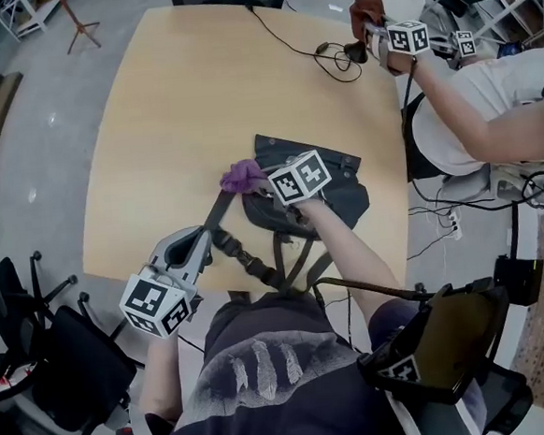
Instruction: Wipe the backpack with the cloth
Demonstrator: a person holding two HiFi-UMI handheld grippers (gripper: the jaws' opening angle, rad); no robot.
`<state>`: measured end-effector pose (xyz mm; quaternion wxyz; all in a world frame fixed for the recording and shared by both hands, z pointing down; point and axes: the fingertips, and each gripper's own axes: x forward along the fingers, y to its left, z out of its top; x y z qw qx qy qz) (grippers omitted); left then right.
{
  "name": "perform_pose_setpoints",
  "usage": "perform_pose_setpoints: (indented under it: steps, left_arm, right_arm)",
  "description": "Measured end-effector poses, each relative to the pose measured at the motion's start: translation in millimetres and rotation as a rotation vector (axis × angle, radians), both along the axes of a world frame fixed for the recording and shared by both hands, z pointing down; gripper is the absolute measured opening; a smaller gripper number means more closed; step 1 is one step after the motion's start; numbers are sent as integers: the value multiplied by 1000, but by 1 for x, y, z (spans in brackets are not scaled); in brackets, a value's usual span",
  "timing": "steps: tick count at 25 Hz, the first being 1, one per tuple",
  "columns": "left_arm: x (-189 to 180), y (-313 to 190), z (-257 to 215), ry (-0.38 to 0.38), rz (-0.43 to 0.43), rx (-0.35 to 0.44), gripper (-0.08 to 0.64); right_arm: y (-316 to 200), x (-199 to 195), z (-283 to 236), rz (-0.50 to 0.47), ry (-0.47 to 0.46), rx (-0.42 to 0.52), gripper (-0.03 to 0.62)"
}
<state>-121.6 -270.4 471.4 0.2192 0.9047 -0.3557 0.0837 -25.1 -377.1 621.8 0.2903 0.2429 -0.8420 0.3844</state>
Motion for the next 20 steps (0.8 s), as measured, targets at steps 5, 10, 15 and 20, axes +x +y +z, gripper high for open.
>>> perform_pose_setpoints:
  steps: [5,10,15,20]
  left_arm:
    - [13,-1,-1,0,47,5,9]
    - [31,-3,-3,-3,94,16,9]
    - [47,-4,-2,-7,134,17,8]
    - [64,-4,-1,-12,168,18,9]
  right_arm:
    - [5,29,5,-4,116,78,31]
    - [7,70,-1,36,207,146,31]
    - [10,130,2,71,338,171,31]
    - [19,190,7,91,451,178,31]
